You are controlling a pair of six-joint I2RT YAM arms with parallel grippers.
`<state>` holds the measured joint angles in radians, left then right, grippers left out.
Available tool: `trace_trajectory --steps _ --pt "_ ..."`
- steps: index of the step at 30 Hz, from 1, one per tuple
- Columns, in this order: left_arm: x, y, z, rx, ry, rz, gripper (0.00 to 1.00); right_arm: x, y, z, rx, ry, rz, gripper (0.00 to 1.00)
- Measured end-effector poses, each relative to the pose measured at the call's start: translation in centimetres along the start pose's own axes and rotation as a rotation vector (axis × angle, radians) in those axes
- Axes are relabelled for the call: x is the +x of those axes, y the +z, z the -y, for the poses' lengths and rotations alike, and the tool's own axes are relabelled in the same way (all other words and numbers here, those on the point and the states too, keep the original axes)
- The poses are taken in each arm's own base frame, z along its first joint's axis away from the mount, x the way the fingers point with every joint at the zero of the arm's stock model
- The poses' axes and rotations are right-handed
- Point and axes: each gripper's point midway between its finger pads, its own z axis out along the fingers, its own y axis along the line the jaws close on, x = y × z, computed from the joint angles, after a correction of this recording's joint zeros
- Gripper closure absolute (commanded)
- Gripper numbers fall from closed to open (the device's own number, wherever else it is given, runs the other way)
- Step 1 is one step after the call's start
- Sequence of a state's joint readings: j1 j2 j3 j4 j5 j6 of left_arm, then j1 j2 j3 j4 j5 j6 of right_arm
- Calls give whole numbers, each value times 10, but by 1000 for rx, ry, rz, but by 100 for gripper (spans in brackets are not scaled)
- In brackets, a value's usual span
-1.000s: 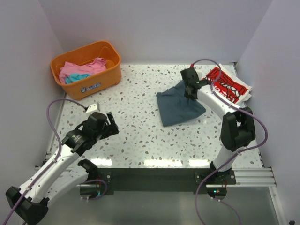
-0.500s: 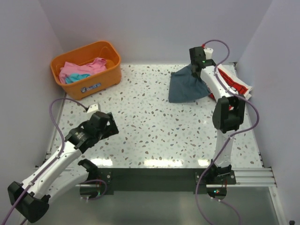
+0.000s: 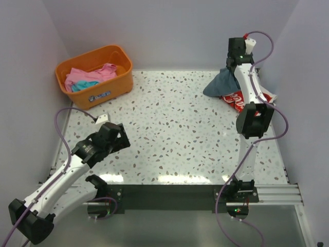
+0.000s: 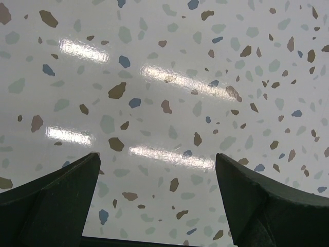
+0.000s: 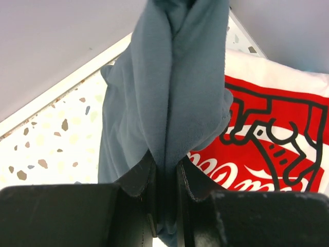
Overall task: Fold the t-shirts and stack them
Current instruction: Neatly place the folded tshirt to the corner
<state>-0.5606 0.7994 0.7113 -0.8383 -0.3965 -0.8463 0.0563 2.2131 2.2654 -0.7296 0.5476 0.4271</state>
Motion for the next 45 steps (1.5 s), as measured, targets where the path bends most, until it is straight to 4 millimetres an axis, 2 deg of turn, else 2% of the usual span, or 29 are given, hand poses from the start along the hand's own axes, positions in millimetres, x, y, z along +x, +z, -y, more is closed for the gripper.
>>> trace_trajectory --steps 6,13,17,21,28,39,40,41,44,45 --pt "-1 -1 2 12 -5 6 0 -8 4 12 19 65 1 100" --pt "-2 -3 3 26 -10 9 0 -51 -13 21 -5 133 74 100" --pt "-2 -4 4 33 -12 10 0 -58 -20 39 4 160 82 100" --pt "-2 -4 5 38 -13 8 0 -42 -18 63 26 168 39 100" --pt "-2 -4 6 40 -13 6 0 12 -1 99 95 138 -81 100" --pt "-1 -3 6 34 -9 0 0 57 16 172 212 169 -180 99" --pt "-1 -2 6 33 -9 -1 0 62 18 176 219 171 -191 96" --pt "0 -2 6 32 -8 -2 0 66 20 180 225 172 -201 82" --pt "0 -1 5 30 -7 -4 0 69 24 185 232 180 -209 52" --pt "0 -1 5 29 -6 -4 0 70 25 186 235 178 -212 47"
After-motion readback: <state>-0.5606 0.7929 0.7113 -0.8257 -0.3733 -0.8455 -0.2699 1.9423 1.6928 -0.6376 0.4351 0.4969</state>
